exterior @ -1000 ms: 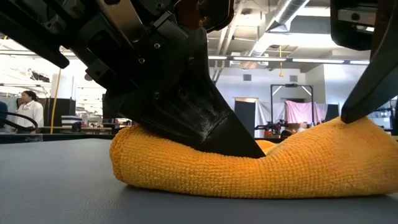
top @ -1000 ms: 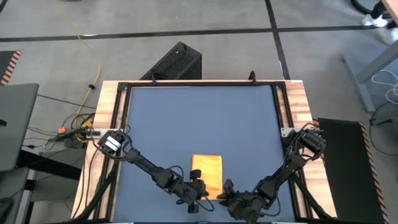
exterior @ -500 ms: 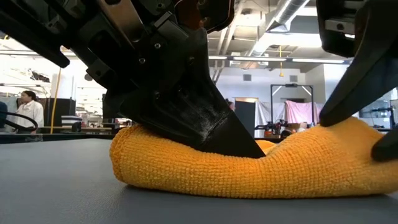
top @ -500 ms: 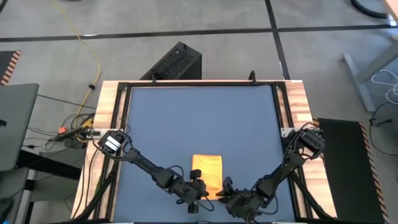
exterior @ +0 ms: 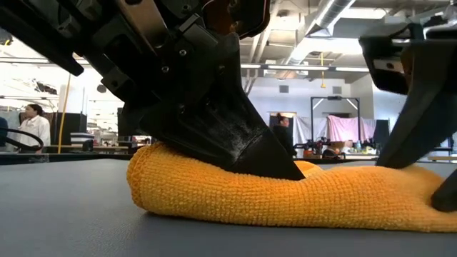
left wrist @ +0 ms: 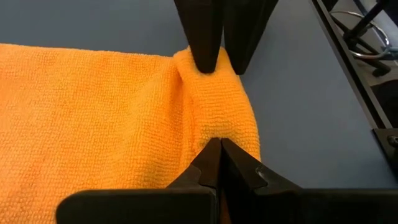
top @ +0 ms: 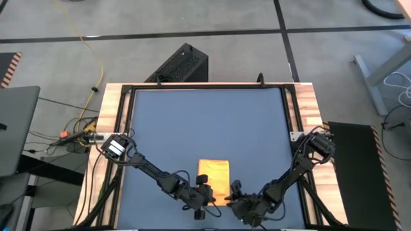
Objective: Roll towel into tight, uniform cylinder
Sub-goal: Roll the orange microfiber towel
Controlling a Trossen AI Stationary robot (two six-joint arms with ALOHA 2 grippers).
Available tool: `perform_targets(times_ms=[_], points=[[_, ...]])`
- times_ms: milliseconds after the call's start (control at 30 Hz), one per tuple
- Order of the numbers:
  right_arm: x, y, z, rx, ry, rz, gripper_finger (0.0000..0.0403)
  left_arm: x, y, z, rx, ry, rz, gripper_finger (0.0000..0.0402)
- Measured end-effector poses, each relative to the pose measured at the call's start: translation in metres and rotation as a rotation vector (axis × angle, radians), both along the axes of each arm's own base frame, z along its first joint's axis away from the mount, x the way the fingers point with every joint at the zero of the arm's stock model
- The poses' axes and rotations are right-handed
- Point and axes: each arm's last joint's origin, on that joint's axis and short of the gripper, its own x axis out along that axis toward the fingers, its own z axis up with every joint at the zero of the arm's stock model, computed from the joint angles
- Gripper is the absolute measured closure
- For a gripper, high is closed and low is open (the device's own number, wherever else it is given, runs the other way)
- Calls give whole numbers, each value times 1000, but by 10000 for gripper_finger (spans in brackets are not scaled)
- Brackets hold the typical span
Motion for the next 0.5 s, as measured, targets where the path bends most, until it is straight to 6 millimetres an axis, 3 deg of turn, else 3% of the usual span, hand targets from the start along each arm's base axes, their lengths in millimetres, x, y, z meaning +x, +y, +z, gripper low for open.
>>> perform_targets(times_ms=[500], points=[[1, -5, -3, 272, 70, -221, 326, -1, 1, 1, 9, 3, 26, 401]])
